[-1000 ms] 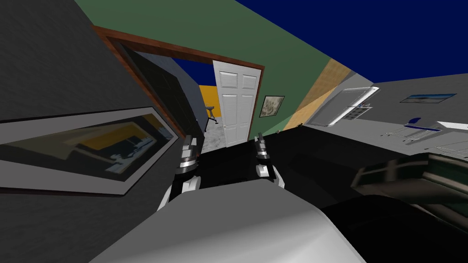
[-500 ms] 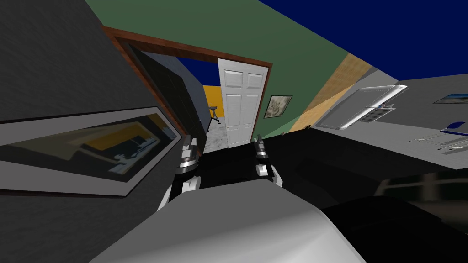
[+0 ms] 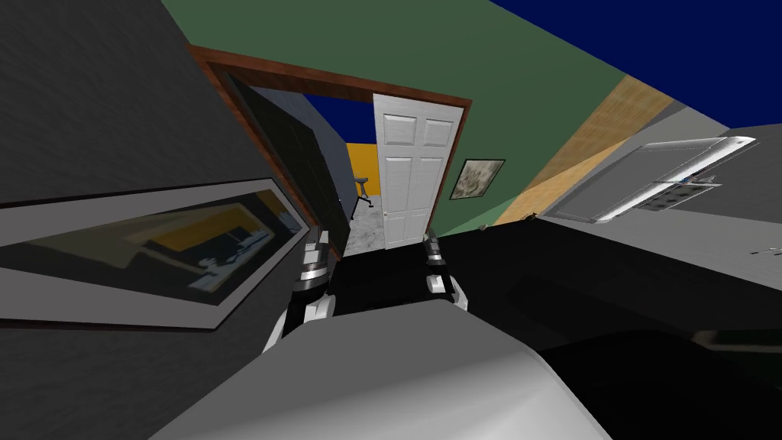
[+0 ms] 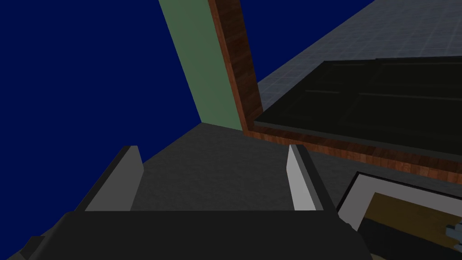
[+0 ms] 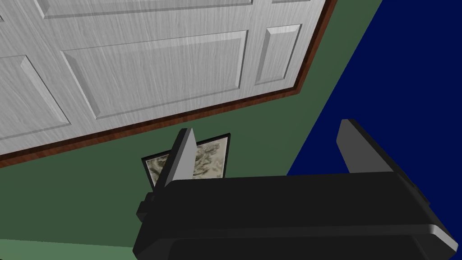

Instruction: Push the door open

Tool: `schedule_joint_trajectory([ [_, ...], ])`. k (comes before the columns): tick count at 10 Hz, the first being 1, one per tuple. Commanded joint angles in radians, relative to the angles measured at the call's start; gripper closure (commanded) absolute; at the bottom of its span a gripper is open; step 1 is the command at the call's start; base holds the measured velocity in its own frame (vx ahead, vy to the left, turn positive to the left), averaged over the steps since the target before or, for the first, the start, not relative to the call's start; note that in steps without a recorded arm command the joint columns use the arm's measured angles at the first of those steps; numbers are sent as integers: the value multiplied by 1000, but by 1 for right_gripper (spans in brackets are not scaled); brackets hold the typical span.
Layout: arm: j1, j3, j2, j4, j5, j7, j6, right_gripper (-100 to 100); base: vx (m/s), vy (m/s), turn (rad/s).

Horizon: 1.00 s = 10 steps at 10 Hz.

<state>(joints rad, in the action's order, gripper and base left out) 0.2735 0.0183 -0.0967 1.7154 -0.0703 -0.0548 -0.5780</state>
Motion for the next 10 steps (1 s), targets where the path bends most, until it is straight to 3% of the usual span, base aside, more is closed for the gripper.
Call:
schedule_joint_trajectory([
  [1, -18, 9, -5, -47, -4, 5, -8, -100, 114, 31, 107],
  [9, -106, 46, -19, -283, -21, 21, -57, -100, 114, 25, 106],
  [10, -106, 46, -19, -288, -21, 21, -57, -100, 70, 25, 35],
])
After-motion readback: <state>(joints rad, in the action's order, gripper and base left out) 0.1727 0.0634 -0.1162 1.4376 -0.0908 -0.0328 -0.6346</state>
